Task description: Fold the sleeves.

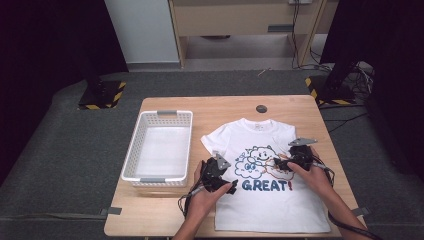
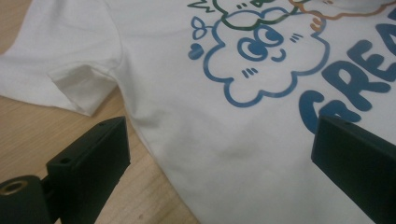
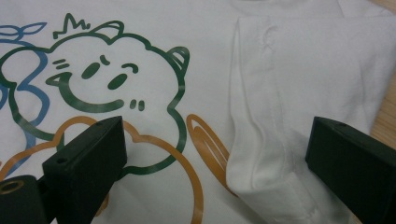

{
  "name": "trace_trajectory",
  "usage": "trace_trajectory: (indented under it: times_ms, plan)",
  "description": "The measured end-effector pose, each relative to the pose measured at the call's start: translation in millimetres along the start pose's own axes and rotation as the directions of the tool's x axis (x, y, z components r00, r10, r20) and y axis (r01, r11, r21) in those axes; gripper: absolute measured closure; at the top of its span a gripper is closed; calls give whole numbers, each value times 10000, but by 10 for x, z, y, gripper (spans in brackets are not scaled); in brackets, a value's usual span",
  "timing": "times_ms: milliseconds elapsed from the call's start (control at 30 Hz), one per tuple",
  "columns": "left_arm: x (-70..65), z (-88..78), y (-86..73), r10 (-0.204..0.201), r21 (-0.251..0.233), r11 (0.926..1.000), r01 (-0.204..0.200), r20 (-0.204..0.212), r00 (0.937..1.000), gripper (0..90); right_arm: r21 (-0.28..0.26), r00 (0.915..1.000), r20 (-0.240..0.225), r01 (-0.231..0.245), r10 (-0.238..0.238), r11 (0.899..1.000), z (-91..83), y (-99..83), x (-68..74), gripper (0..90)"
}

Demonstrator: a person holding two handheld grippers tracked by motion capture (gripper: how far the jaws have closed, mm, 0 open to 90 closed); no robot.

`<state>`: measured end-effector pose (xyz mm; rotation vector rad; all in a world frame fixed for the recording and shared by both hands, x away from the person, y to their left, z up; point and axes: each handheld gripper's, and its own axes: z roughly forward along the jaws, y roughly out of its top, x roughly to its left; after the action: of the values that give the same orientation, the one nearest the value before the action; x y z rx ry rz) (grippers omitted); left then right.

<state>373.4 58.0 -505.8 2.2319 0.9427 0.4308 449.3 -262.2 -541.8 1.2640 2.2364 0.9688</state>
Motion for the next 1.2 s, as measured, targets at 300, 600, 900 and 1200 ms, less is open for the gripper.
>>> trace_trajectory:
  times_ms: [300, 600, 900, 1200]
  plan:
    - [147, 60, 93, -286, 88, 9995, 288, -212, 9994, 46, -20, 10000, 16, 36, -36, 10000, -45, -45, -30, 51]
    - [319, 169, 155, -765, 100, 9970, 770, -405, 9962, 50, -7, 10000, 4, 47, -47, 10000, -63, -60, -47, 53]
    - [400, 228, 255, -913, -59, 9958, 912, -455, 9948, 50, -7, 10000, 17, 58, -58, 10000, -108, -101, -97, 53]
    - [427, 301, 386, -900, -20, 9959, 900, -371, 9953, 52, -7, 9998, -82, 171, -171, 9999, -172, -162, -171, 54]
